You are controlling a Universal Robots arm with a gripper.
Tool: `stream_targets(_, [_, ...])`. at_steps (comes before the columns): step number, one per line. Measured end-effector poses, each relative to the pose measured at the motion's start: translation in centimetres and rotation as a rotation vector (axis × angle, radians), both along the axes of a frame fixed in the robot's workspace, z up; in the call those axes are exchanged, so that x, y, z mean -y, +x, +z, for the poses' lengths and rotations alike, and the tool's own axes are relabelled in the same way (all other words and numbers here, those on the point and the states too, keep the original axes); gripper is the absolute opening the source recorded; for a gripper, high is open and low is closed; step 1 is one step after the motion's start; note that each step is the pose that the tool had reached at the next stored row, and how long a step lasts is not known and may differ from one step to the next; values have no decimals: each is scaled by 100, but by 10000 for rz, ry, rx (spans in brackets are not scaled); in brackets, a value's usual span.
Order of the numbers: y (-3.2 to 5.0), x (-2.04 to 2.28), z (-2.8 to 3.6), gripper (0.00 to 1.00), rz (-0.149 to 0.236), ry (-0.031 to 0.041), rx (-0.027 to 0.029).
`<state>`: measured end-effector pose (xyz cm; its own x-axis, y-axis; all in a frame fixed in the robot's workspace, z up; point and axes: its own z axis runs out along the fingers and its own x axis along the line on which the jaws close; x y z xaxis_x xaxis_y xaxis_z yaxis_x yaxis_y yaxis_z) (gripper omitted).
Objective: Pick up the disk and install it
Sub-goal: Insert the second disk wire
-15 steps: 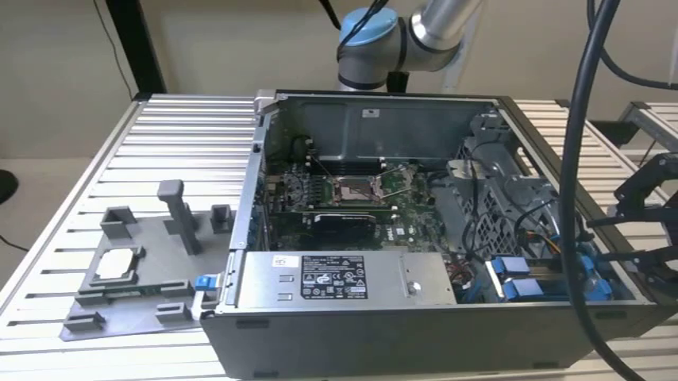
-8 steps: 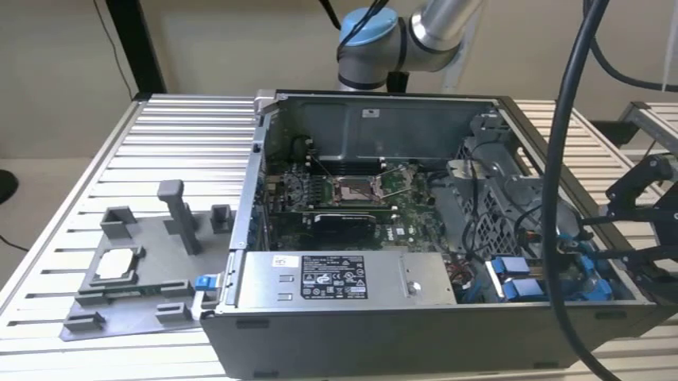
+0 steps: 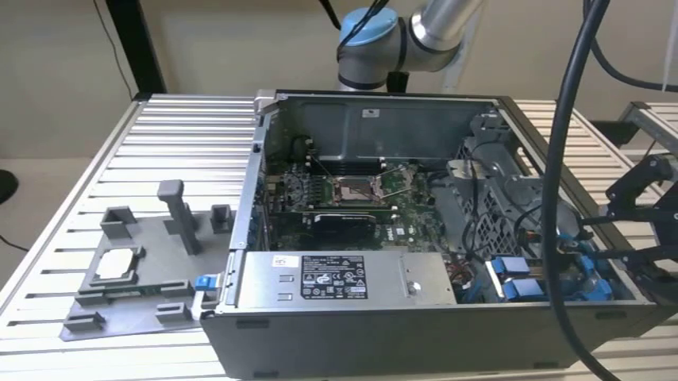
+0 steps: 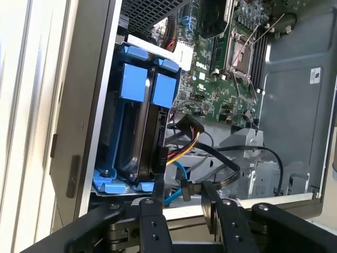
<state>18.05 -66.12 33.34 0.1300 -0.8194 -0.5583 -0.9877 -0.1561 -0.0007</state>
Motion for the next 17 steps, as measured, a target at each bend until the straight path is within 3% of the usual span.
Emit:
stream_targets(1, [0,0,-1,0,0,2,0])
stream_targets(17, [0,-32,-1,0,-27,10,0])
